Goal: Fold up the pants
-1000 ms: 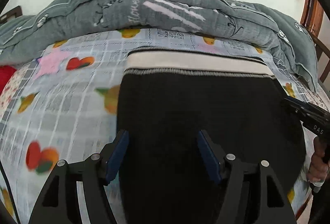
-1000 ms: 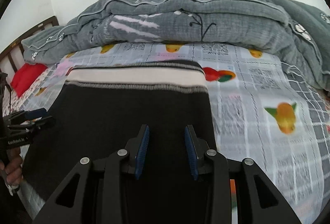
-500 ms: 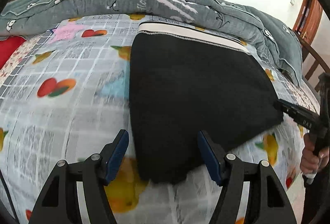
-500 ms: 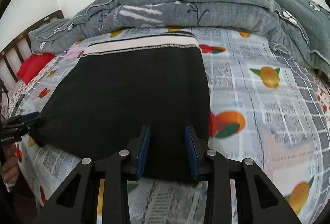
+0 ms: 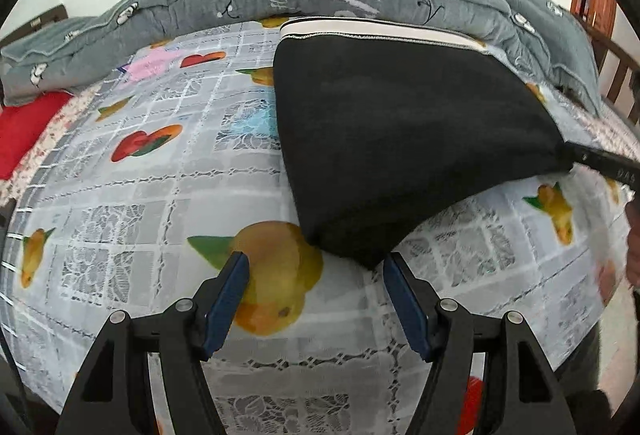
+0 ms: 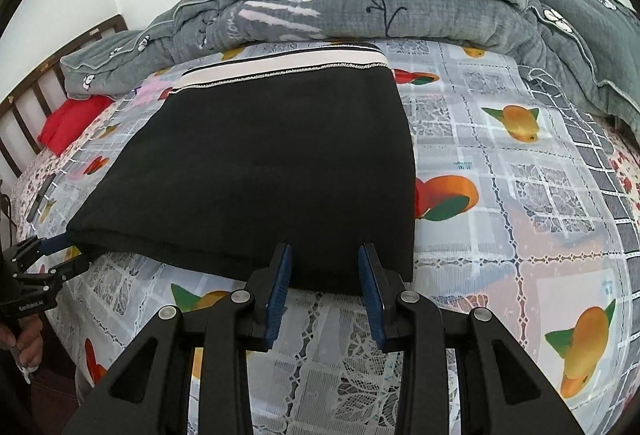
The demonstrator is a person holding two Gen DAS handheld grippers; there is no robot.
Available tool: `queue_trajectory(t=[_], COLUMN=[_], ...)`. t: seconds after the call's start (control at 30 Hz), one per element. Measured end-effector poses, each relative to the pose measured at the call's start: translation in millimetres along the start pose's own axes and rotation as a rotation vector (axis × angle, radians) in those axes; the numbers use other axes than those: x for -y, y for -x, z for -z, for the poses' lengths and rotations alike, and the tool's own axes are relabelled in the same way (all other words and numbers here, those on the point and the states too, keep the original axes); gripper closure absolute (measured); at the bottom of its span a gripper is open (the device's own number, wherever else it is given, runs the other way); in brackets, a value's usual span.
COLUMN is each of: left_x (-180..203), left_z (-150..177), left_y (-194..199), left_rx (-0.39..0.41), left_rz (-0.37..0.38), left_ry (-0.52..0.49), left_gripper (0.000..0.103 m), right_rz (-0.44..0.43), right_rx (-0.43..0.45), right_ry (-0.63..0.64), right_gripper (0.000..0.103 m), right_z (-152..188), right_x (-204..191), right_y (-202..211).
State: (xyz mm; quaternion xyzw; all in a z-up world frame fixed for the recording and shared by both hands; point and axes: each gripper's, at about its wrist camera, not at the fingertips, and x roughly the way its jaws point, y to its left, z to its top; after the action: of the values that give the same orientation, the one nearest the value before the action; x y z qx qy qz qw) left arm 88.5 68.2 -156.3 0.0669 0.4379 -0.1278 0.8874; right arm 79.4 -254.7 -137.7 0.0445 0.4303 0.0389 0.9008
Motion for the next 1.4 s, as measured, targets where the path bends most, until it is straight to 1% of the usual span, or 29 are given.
queue_trajectory(t=[0.13, 0.27, 0.37, 0.4, 0.43, 0.5, 0.6, 0.7, 0.8, 0.87, 0.9, 0.93, 0.97, 1.0, 1.03, 1.07, 1.1, 1.17, 1.2, 1.27, 1.3, 1.37, 1.4], left_x=[1, -3, -2, -1, 1, 3, 6, 5, 8, 7, 5, 4, 2, 0, -3, -8, -16, -27, -28, -26, -24, -21, -18], left_z=[5, 3, -1, -3, -5, -8, -10, -12, -10, -10, -10, -11, -12, -13, -14, -14, -15, -12, -10, -7, -4, 2, 5], left_y=[3, 3, 1, 0, 0, 0, -4, -4, -2, -1, -1, -1, -1, -1, 0, -1, -4, -8, -7, -2, 1, 8, 13], left_rx=[0.007, 0.009, 0.016, 0.019, 0.024, 0.028, 0.020, 0.015, 0.017, 0.025, 0.026, 0.031, 0.047, 0.062, 0.083, 0.091, 0.078, 0.056, 0.056, 0.053, 0.051, 0.054, 0.065], left_rz=[-0.027, -0.051, -0.046, -0.043, -0.033, -0.012, -0.016, 0.005, -0.006, -0.002, 0.011, 0.031, 0.054, 0.057, 0.038, 0.022, 0.031, 0.089, 0.111, 0.116, 0.131, 0.172, 0.171], left_ry=[-0.032, -0.021, -0.013, -0.012, -0.009, -0.005, -0.028, -0.028, -0.063, -0.054, -0.037, -0.016, 0.008, 0.029, 0.066, 0.101, 0.149, 0.214, 0.217, 0.196, 0.178, 0.135, 0.103], left_gripper=[0.035, 0.035, 0.036, 0.037, 0.042, 0.045, 0.045, 0.047, 0.047, 0.050, 0.056, 0.068, 0.077, 0.092, 0.095, 0.096, 0.096, 0.096, 0.095, 0.092, 0.092, 0.080, 0.066], right_rz=[0.000, 0.004, 0.006, 0.006, 0.007, 0.005, 0.002, -0.001, 0.002, 0.000, -0.001, -0.001, 0.000, 0.001, 0.002, 0.002, -0.001, -0.006, -0.003, 0.001, 0.001, -0.001, -0.004], right_rx=[-0.001, -0.003, -0.006, -0.007, -0.008, -0.011, -0.014, -0.018, -0.021, -0.020, -0.021, -0.022, -0.023, -0.025, -0.026, -0.027, -0.028, -0.035, -0.036, -0.036, -0.036, -0.030, -0.025], right_ry=[0.001, 0.000, -0.001, 0.000, 0.000, -0.003, -0.004, -0.010, -0.010, -0.009, -0.009, -0.008, -0.008, -0.005, 0.000, 0.005, 0.007, 0.010, 0.016, 0.023, 0.023, 0.015, 0.008], right_gripper=[0.069, 0.069, 0.069, 0.069, 0.069, 0.069, 0.069, 0.069, 0.069, 0.069, 0.069, 0.069, 0.069, 0.069, 0.069, 0.069, 0.069, 0.069, 0.069, 0.069, 0.069, 0.069, 0.069], right_z=[0, 2, 4, 4, 4, 5, 6, 6, 7, 7, 7, 7, 7, 7, 8, 8, 8, 10, 11, 13, 13, 11, 10], right_x=[0, 0, 0, 0, -1, -1, 0, -1, -3, -4, -4, -5, -6, -7, -8, -8, -9, -9, -8, -7, -7, -5, -4], right_y=[1, 2, 3, 3, 3, 3, 4, 3, 2, 2, 1, 1, 0, 0, -1, -1, 0, 0, 0, 0, 1, 2, 3])
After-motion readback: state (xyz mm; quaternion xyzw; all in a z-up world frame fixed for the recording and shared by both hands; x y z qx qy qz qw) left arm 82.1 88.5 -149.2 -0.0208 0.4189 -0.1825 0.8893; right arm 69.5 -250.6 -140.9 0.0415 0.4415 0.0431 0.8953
